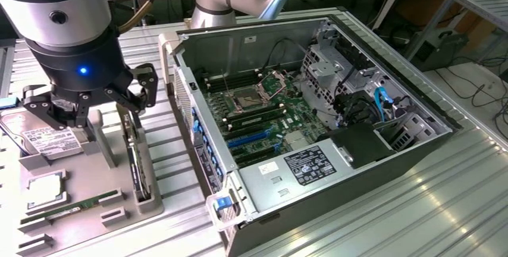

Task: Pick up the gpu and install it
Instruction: 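Pick up the gpu and move the gpu toward the slot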

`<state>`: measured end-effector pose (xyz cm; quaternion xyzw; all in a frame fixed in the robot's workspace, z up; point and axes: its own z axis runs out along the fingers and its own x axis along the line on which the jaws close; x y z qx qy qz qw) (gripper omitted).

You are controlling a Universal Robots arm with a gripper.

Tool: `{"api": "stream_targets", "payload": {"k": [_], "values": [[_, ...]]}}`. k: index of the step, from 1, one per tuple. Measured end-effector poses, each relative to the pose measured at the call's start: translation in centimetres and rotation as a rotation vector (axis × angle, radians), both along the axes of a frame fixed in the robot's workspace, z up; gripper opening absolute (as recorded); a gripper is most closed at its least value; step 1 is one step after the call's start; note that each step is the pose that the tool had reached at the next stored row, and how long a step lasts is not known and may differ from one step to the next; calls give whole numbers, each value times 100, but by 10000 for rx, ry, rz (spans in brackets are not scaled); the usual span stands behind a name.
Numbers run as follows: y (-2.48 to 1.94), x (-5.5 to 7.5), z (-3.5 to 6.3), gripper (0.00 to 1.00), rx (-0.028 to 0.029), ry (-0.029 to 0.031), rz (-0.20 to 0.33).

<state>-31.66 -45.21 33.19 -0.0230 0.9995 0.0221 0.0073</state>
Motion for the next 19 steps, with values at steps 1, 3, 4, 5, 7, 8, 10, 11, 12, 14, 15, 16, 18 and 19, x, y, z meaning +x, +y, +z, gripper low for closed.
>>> {"api": "stream_targets", "payload": {"k": [1,3,4,5,7,8,10,11,12,14,15,16,18,19], "values": [[0,0,-6,66,0,0,0],[-1,0,-16,66,0,0,0],[-2,0,-24,66,1,0,0],[-3,0,-32,66,1,-1,0],[-9,0,-46,66,0,0,1],[-13,0,-52,66,-1,1,1],[-19,0,-64,66,0,0,1],[-23,0,-70,66,0,0,0],[-26,0,-76,66,0,0,0],[-34,0,-90,66,1,0,0],[-37,0,-95,66,1,0,0],[-40,0,-100,66,1,0,0],[-47,0,-109,66,3,-1,0],[-51,0,-114,66,3,-1,0]]}}
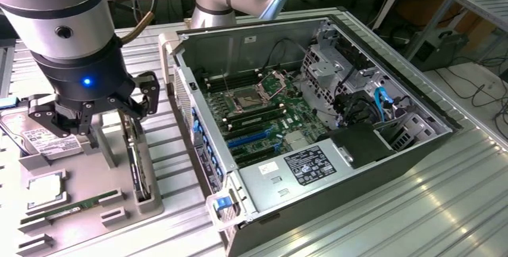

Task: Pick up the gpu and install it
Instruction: 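Pick up the gpu and move the gpu toward the slot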

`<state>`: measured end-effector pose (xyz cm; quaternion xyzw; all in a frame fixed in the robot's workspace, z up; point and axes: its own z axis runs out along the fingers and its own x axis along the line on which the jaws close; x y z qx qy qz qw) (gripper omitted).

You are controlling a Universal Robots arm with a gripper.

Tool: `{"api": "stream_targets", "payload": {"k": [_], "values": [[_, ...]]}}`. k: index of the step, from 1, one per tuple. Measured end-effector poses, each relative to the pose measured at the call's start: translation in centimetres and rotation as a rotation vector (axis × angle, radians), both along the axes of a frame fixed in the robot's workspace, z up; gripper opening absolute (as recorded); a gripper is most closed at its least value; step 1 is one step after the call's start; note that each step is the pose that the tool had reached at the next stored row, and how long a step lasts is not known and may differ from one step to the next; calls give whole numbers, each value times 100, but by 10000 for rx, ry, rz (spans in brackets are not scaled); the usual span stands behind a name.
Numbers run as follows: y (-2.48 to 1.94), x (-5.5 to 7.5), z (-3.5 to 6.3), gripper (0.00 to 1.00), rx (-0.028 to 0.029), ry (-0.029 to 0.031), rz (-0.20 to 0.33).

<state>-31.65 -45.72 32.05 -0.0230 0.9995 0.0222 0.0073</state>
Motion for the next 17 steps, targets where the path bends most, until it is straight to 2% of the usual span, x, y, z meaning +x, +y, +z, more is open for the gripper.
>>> {"api": "stream_targets", "payload": {"k": [5,10,17], "values": [[-20,0,-21,66,5,1,1],[-64,0,-56,66,25,-1,1],[-64,14,-131,66,22,1,0]]}}
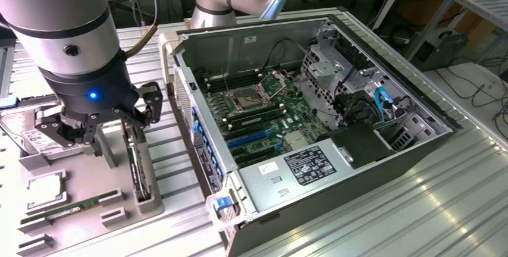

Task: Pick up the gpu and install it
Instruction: 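Pick up the gpu and move the gpu toward the slot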

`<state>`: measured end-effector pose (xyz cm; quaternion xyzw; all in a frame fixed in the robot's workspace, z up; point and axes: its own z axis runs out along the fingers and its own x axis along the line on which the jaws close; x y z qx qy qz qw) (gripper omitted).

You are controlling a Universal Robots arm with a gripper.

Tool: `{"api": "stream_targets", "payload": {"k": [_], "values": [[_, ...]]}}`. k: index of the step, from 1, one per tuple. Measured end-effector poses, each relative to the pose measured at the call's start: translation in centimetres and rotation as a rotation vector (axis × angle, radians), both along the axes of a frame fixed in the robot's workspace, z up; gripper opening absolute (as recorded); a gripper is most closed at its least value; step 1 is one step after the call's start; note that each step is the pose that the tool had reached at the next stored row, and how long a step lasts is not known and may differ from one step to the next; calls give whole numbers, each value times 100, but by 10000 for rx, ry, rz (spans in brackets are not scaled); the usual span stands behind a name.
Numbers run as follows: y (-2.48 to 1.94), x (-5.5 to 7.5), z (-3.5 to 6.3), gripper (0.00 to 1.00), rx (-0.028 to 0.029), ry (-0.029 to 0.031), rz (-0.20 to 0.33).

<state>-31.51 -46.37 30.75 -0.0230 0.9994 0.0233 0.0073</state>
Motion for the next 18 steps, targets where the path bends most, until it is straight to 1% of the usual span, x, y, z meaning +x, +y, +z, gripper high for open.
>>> {"api": "stream_targets", "payload": {"k": [1,3,18], "values": [[0,11,-41,66,0,0,0],[-1,15,-58,66,0,0,0],[-3,22,-134,66,2,-2,0]]}}
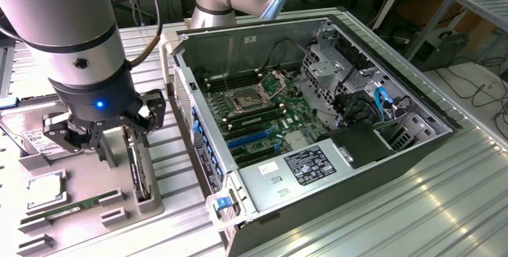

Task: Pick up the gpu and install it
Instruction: 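Pick up the gpu and move the gpu toward the slot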

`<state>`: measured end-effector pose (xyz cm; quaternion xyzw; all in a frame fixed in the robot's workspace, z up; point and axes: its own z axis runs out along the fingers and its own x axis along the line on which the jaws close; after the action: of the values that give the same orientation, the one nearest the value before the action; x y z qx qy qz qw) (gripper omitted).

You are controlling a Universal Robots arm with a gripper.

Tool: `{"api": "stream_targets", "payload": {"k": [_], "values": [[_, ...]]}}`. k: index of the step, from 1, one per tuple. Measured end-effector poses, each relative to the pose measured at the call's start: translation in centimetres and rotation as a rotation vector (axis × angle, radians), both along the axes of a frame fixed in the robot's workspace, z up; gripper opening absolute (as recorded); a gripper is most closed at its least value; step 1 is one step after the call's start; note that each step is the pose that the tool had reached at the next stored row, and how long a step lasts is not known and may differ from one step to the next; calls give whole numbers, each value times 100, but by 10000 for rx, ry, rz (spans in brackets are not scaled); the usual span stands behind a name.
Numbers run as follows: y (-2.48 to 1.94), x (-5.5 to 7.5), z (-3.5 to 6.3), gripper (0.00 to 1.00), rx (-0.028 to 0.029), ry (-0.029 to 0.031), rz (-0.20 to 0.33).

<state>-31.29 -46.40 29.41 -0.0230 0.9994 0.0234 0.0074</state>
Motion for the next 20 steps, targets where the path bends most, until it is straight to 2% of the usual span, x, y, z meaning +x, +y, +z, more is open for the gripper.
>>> {"api": "stream_targets", "payload": {"k": [13,20], "values": [[-2,1,-83,66,-2,3,0],[-3,6,-149,66,-1,25,0]]}}
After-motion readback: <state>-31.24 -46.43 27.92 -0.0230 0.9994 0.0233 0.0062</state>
